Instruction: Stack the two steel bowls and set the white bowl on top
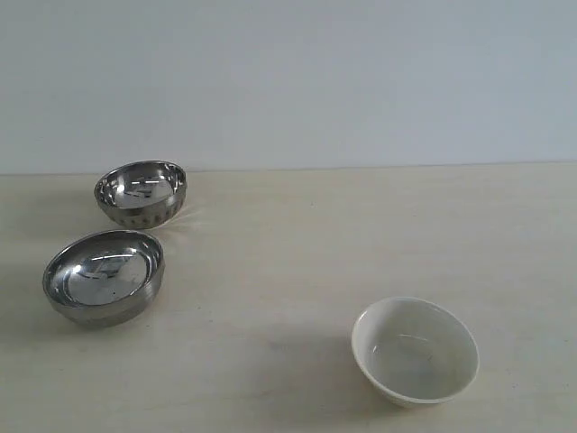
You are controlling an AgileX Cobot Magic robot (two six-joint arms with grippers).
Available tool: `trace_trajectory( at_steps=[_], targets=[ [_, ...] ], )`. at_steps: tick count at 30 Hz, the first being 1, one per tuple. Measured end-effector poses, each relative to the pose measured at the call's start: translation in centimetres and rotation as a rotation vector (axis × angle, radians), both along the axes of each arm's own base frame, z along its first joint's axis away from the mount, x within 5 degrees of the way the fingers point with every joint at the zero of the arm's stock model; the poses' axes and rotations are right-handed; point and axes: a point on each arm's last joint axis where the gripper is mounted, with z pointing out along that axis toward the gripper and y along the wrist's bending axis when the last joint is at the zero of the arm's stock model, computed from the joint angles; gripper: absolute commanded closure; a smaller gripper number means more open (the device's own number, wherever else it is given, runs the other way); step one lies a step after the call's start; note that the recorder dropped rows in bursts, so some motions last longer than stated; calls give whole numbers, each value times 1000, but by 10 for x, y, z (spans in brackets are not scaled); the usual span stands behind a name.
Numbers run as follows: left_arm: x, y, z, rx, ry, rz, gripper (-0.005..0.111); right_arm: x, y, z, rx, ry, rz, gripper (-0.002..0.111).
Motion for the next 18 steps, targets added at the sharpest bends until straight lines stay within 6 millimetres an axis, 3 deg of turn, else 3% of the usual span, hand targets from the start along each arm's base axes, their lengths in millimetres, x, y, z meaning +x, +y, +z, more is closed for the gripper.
trace_trajectory(
  at_steps=[3, 11, 18],
  targets=[
    [0, -1, 0, -70, 3, 4, 103, 0, 0, 0, 0, 0, 0, 108],
    [-1, -12, 5, -734, 43, 0, 103, 0, 0, 0, 0, 0, 0, 108],
    [0, -11, 9, -817, 10, 7, 103, 0, 0, 0, 0, 0, 0, 108]
  ],
)
